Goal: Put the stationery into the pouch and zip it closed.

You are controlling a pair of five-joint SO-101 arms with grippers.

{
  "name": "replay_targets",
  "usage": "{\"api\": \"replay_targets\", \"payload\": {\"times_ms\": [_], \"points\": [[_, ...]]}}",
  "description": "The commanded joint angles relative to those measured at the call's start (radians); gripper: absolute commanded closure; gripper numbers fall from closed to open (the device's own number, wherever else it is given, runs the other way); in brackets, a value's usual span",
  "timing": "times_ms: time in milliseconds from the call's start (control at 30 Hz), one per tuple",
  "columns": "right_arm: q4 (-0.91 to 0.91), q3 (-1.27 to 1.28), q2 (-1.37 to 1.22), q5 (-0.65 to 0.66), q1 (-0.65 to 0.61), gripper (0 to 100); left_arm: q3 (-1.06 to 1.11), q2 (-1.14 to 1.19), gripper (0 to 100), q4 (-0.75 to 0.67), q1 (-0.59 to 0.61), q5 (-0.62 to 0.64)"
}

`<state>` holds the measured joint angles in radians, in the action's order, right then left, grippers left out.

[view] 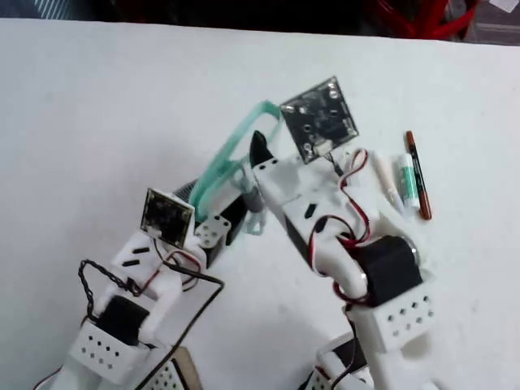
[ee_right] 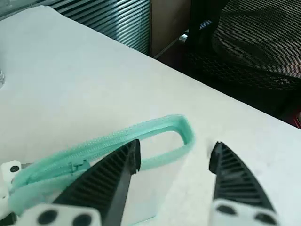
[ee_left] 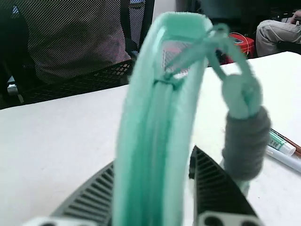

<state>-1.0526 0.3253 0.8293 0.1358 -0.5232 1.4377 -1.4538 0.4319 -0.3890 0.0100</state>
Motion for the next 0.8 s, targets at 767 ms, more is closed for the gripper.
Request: {"api": "replay_targets", "payload": {"times_ms": [767], "points": [[-0.229, -0.21, -0.63, 0.354, 0.766, 85.5, -0.029, -0.016, 81, -0.008, 0.01, 0.003]]}}
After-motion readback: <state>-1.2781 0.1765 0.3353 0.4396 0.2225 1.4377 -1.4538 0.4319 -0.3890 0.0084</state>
